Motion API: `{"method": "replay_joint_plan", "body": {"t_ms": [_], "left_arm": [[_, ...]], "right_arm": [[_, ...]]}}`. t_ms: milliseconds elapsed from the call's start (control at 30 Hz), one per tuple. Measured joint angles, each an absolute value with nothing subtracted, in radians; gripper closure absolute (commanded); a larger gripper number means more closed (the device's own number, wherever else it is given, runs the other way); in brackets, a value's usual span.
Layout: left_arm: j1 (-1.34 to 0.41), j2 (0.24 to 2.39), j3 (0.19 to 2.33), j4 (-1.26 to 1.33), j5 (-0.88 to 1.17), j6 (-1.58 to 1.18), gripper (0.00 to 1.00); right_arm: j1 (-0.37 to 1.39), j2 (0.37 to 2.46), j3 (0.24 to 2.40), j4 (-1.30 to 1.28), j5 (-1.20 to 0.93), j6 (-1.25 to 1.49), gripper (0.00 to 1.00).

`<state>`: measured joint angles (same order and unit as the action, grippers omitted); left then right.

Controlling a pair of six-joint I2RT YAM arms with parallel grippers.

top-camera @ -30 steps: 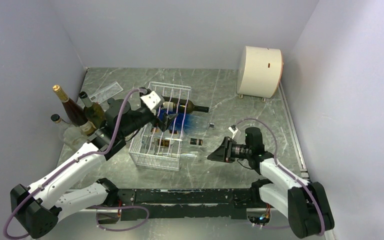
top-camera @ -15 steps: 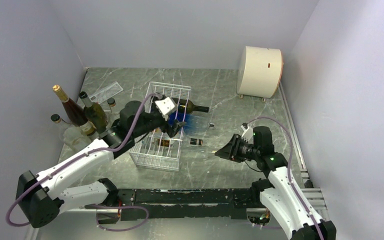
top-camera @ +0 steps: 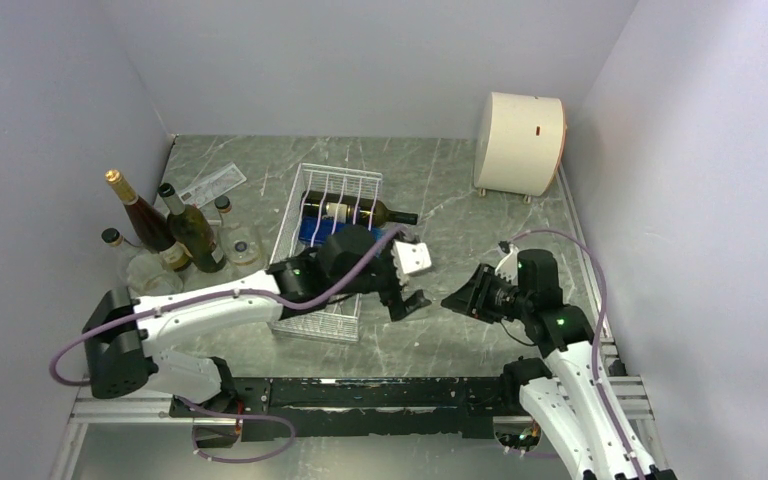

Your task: Take the wine bottle off the wine rack

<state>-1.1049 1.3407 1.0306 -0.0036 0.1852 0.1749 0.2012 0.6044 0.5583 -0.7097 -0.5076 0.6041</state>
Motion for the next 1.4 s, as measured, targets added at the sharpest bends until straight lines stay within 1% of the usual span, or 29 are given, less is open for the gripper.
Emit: {"method": "replay_joint_plan", "body": {"t_ms": [67,233,367,500,633,767,800,833,900,933,1033,1100,1167,1233,1300,1367,1400], "left_arm": [[-1.142,1.379,1.036,-0.002,0.177,0.168,0.04],[-1.234,1.422,0.975,0.053,0.053,0.142,0.00],[-1.280,1.422,0.893,0.125,-0.051,0.121,0.01],[-1.308,1.443,0.873,0.179,-0.117,0.105,0.01],[-1.329,1.502,0.873,0.248,-0.201,0.088,0.09],[-1.333,1.548,0.862,0.293,-0.291,0.075,0.09],[-1.333,1.551,0.852,0.313,-0.306,0.073,0.11],[-1.332,1.552,0.836,0.339,-0.321,0.072,0.16],[-1.332,1.557,0.815,0.390,-0.344,0.071,0.33],[-1.333,1.563,0.814,0.406,-0.345,0.070,0.39],[-1.339,1.584,0.814,0.449,-0.347,0.087,0.53],[-1.344,1.587,0.814,0.469,-0.344,0.088,0.65],[-1.348,1.587,0.814,0.487,-0.345,0.071,0.74],[-1.349,1.584,0.814,0.497,-0.347,0.052,0.78],[-1.350,1.574,0.812,0.499,-0.351,0.027,0.81],[-1.350,1.562,0.804,0.503,-0.353,0.009,0.82],[-1.349,1.555,0.799,0.504,-0.355,0.001,0.83]], "right_arm": [[0.201,0.604,0.585,-0.737,-0.496,0.593,1.00],[0.199,0.604,0.661,-0.799,-0.448,0.547,1.00],[0.199,0.609,0.684,-0.826,-0.437,0.522,1.00],[0.199,0.616,0.698,-0.841,-0.442,0.509,1.00],[0.198,0.628,0.728,-0.852,-0.450,0.488,1.00],[0.198,0.636,0.768,-0.878,-0.449,0.456,1.00],[0.198,0.638,0.778,-0.885,-0.450,0.447,1.00],[0.198,0.640,0.786,-0.889,-0.454,0.438,1.00],[0.197,0.644,0.793,-0.891,-0.466,0.425,1.00],[0.197,0.646,0.793,-0.891,-0.473,0.421,1.00],[0.192,0.643,0.794,-0.877,-0.476,0.415,0.99],[0.187,0.629,0.794,-0.858,-0.473,0.418,0.86],[0.187,0.611,0.798,-0.850,-0.468,0.424,0.75],[0.187,0.607,0.808,-0.851,-0.465,0.428,0.66],[0.187,0.626,0.823,-0.849,-0.464,0.430,0.53],[0.189,0.657,0.833,-0.837,-0.467,0.433,0.46],[0.189,0.675,0.836,-0.829,-0.472,0.435,0.43]]}}
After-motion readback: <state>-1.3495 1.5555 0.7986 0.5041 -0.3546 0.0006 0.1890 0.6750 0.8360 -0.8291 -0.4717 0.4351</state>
